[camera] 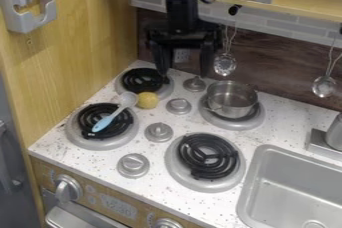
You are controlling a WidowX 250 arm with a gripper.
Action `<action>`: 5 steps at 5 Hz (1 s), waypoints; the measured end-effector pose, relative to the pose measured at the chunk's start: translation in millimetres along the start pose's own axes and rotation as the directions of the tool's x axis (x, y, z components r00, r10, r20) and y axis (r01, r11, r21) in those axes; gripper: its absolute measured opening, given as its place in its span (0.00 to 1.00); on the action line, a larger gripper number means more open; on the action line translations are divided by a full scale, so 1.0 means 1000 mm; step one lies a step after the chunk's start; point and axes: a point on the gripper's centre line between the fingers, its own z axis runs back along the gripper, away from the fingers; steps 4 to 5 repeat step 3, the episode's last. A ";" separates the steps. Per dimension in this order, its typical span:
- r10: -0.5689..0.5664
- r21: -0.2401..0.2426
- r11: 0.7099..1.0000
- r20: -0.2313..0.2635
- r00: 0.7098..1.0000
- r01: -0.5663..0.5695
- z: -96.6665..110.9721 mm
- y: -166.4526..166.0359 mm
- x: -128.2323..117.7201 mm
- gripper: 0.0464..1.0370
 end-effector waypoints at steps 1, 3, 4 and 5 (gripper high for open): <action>0.032 0.038 0.999 -0.002 0.999 -0.032 -0.008 0.006 0.002 0.96; 0.083 0.110 0.990 0.054 0.995 -0.089 -0.023 0.016 0.000 0.96; 0.083 0.110 0.990 0.054 0.995 -0.089 -0.023 0.016 0.000 0.96; 0.083 0.110 0.990 0.054 0.995 -0.089 -0.023 0.016 0.000 0.96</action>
